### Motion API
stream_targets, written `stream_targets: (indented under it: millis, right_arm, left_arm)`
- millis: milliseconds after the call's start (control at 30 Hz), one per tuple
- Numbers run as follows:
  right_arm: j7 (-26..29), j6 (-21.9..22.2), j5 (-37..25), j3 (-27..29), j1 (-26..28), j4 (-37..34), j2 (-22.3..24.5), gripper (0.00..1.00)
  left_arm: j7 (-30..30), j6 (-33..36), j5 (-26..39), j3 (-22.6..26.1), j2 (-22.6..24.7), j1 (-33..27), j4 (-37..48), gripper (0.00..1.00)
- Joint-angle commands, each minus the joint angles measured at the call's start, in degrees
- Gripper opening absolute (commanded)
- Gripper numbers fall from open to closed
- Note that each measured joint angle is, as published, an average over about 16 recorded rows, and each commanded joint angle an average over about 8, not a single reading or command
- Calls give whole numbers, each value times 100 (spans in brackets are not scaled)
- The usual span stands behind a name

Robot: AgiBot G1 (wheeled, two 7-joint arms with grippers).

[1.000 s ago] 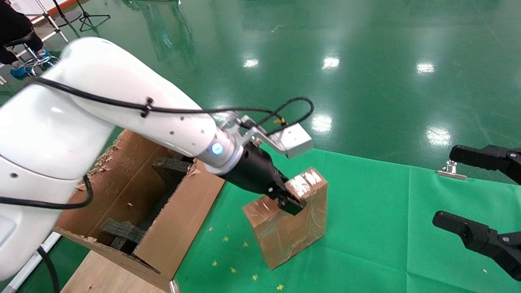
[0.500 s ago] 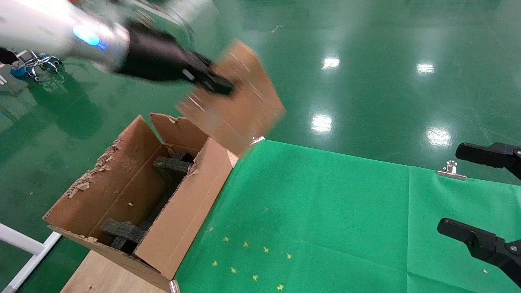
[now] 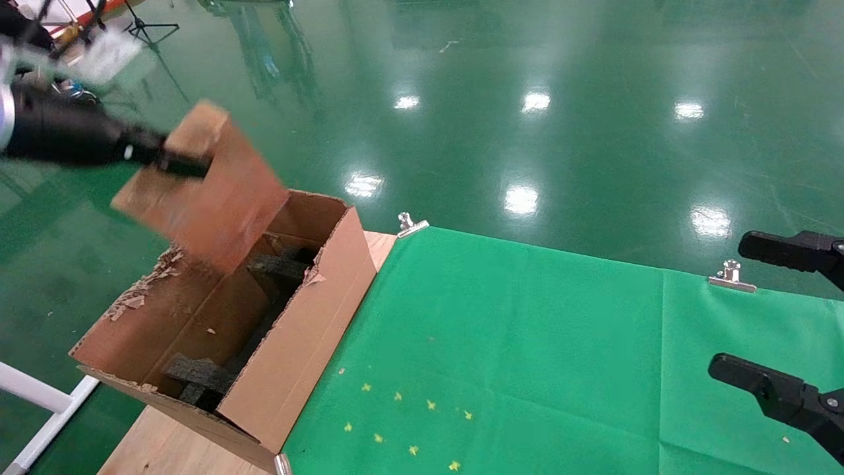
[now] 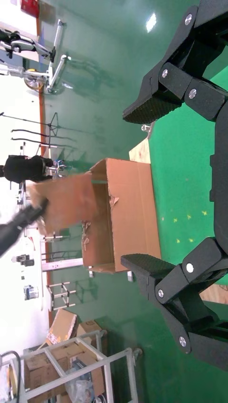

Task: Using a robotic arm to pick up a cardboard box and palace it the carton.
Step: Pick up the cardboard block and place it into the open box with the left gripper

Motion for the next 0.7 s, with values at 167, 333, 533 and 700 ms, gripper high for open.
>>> stream_targets:
  millis: [167, 333, 533, 700]
  right_arm:
    - [0, 0, 0, 0, 0, 0, 0, 100]
    - [0, 0, 0, 0, 0, 0, 0, 100]
    - [0, 0, 0, 0, 0, 0, 0, 100]
    - [0, 0, 0, 0, 0, 0, 0, 100]
  left_arm:
    - [275, -390, -111, 17, -284, 561, 723, 0]
    - [607, -824, -112, 50, -254, 873, 1429, 0]
    - [1038, -1235, -56, 99, -138, 1071, 2141, 0]
    - [1163, -1537, 95, 155, -2, 1117, 2521, 0]
